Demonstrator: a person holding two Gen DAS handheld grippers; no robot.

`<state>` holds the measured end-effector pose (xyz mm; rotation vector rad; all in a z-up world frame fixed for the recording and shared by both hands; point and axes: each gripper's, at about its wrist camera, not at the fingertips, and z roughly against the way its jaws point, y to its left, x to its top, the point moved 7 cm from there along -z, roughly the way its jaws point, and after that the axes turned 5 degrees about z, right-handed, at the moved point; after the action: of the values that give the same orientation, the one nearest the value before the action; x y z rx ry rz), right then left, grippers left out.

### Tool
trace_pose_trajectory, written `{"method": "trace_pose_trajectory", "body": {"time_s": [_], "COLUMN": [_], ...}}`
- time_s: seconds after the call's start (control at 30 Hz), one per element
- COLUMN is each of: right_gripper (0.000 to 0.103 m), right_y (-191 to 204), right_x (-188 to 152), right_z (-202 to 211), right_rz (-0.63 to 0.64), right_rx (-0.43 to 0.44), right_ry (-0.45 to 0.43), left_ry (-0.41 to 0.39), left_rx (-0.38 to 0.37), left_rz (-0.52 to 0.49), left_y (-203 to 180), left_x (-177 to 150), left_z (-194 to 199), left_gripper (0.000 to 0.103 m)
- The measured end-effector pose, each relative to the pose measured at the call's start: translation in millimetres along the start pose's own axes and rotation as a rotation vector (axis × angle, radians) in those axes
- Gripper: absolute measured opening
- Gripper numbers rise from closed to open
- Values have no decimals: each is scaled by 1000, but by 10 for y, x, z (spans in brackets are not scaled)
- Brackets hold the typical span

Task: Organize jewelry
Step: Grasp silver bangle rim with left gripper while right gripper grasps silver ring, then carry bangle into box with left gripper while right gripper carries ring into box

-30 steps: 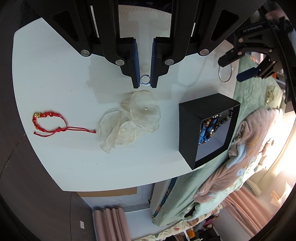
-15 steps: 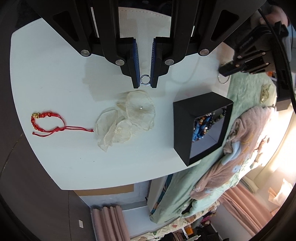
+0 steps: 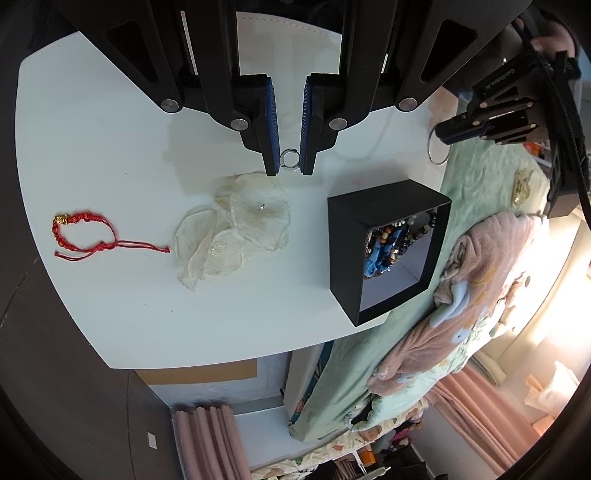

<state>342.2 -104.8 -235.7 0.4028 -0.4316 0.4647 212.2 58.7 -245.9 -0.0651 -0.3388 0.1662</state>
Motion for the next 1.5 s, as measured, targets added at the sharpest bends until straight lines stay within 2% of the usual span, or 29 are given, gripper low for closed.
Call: {"method": "trace_pose_trajectory", "body": {"time_s": [0.03,0.1,0.17,0.37,0.57,0.63,0.7,0.77,0.83,0.87,0.97,1.23,1.5], "right_gripper": [12,12,12,12,12,12,13,13,12,12,12,13,13], "right_y": [-6,-3,3,22,29,17,10,9,13,13,14,46,138], "right_x": [-5,-9,-16,-32,-49,-46,-44,-46,-49,-49,-47,-37,68], "right_z": [2,3,3,-15,-35,-35,-36,-39,-45,-48,-51,-48,27], "right_rz": [0,2,5,12,17,13,11,14,21,23,23,27,11], "right_rx": [-1,-2,-6,-12,-17,-17,-15,-16,-19,-20,-22,-13,53], "right_ry": [1,3,5,12,19,20,20,22,25,27,27,20,-40], "left_ry": [6,8,-7,-28,30,32,25,25,28,31,15,-34,-184], "left_rx": [8,17,27,80,85,97,66,49,22,-1,-4,-49,-89], "left_rz": [-17,-43,-64,-191,-323,-337,-355,-372,-375,-380,-428,-321,-238], "left_y": [6,45,98,83,54,74,56,39,35,5,-81,0,-6], "left_x": [-22,-42,-47,-34,-109,-119,-123,-106,-110,-121,-154,-165,46], "left_z": [11,36,85,119,-22,-70,-79,-94,-104,-113,-114,-74,303], "left_gripper": [13,32,45,46,46,44,36,35,27,19,3,2,2]}}
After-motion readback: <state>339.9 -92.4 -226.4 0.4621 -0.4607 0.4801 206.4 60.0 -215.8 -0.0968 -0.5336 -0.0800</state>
